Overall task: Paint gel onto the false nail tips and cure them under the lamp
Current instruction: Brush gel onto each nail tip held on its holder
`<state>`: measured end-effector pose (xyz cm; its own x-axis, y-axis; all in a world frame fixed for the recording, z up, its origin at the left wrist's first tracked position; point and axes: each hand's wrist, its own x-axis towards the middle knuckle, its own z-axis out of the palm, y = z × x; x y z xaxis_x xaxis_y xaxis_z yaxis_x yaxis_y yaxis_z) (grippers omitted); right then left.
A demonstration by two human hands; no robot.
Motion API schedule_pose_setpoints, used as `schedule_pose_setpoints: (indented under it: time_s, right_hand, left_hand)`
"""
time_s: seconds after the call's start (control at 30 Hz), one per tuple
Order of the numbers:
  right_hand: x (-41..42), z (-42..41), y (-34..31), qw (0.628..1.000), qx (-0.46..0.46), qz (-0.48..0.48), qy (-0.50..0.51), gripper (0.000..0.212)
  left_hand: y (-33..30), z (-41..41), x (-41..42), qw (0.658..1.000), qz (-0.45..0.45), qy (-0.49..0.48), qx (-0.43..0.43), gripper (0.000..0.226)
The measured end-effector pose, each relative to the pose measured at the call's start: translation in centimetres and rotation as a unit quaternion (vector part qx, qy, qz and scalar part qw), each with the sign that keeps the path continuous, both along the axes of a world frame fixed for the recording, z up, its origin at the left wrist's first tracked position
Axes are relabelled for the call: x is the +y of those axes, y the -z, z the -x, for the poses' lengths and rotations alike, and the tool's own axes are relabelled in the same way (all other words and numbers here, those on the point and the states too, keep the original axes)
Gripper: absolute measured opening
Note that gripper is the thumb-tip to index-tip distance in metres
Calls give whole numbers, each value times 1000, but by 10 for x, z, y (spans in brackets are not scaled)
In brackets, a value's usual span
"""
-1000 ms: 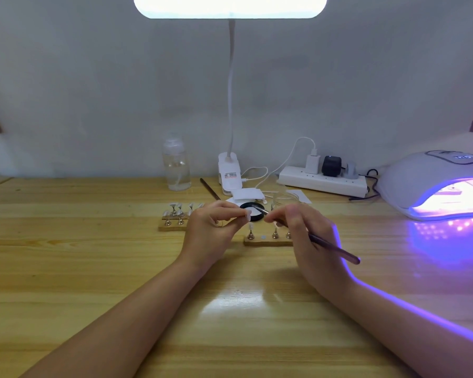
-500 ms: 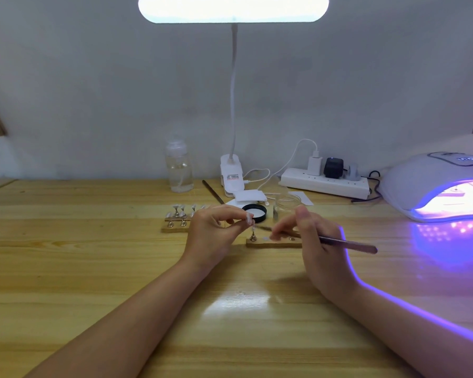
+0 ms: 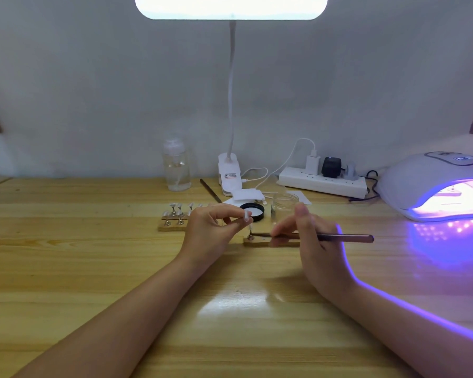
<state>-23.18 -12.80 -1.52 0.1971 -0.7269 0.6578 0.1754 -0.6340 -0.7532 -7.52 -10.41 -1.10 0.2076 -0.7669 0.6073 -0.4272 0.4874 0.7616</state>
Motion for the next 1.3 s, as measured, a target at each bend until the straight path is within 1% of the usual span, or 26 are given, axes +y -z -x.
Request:
schedule_pose_setpoints:
  time_s: [0.07, 0.13, 0.2, 0.3, 0.37, 0.4, 0.5, 0.6, 0.67, 0.73, 0.8, 0.9, 0.97, 1.0, 1.1, 1.2, 1.3]
  right_hand:
    - [-1, 2, 0, 1000, -9, 15, 17, 54]
    - [-3, 5, -1, 999, -13, 5, 41, 50]
    - [-5, 7, -2, 997, 19, 18, 68, 38]
    - [-8, 5, -5, 981, 137, 91, 107, 6]
    - [-11, 3, -3, 962, 194, 145, 121, 22]
    - [-12, 3, -3, 955, 211, 165, 125, 26]
    - [-11, 3, -3, 949, 213, 196, 127, 22]
    - [-11, 3, -4, 946, 204, 216, 127, 16]
    - [-11, 1, -5, 945, 201, 223, 127, 15]
    - [-12, 1, -5, 946, 198, 227, 124, 14]
    - [-12, 2, -5, 952, 185, 212, 116, 13]
    - [-16, 3, -4, 963, 173, 170, 119, 12]
    - [-18, 4, -4, 964, 189, 144, 121, 13]
    - [-20, 4, -3, 959, 205, 147, 129, 13]
    - [-22, 3, -1, 935, 255, 179, 170, 12]
    - [-24, 4, 0, 930, 271, 178, 174, 12]
    - [-24, 5, 1, 927, 287, 176, 169, 11]
  left_hand:
    - [-1, 1, 0, 1000, 5, -3, -5, 23]
    - [-2, 3, 1, 1000, 17, 0, -20, 23]
    - [-2, 4, 1, 999, 30, 7, -42, 20]
    - [-1, 4, 1, 997, 39, 13, -67, 20]
    - [-1, 4, 2, 996, 36, 24, -79, 21]
    - [-1, 4, 2, 995, 35, 28, -88, 20]
    - [-1, 5, 4, 992, 40, 23, -116, 22]
    - [-2, 6, 5, 992, 45, 18, -120, 28]
    - [-3, 7, 6, 992, 46, 15, -120, 25]
    - [-4, 8, 5, 991, 47, 12, -122, 23]
    - [-3, 7, 5, 992, 34, 11, -125, 27]
    - [-1, 5, 2, 991, 14, -12, -136, 48]
    - [1, 3, -1, 987, -18, -29, -159, 60]
    - [2, 2, -2, 985, -39, -29, -167, 63]
    - [5, 1, -5, 982, -91, -7, -168, 64]
    - [8, 0, -7, 978, -116, 8, -173, 67]
    - [8, 0, -7, 976, -119, 9, -183, 64]
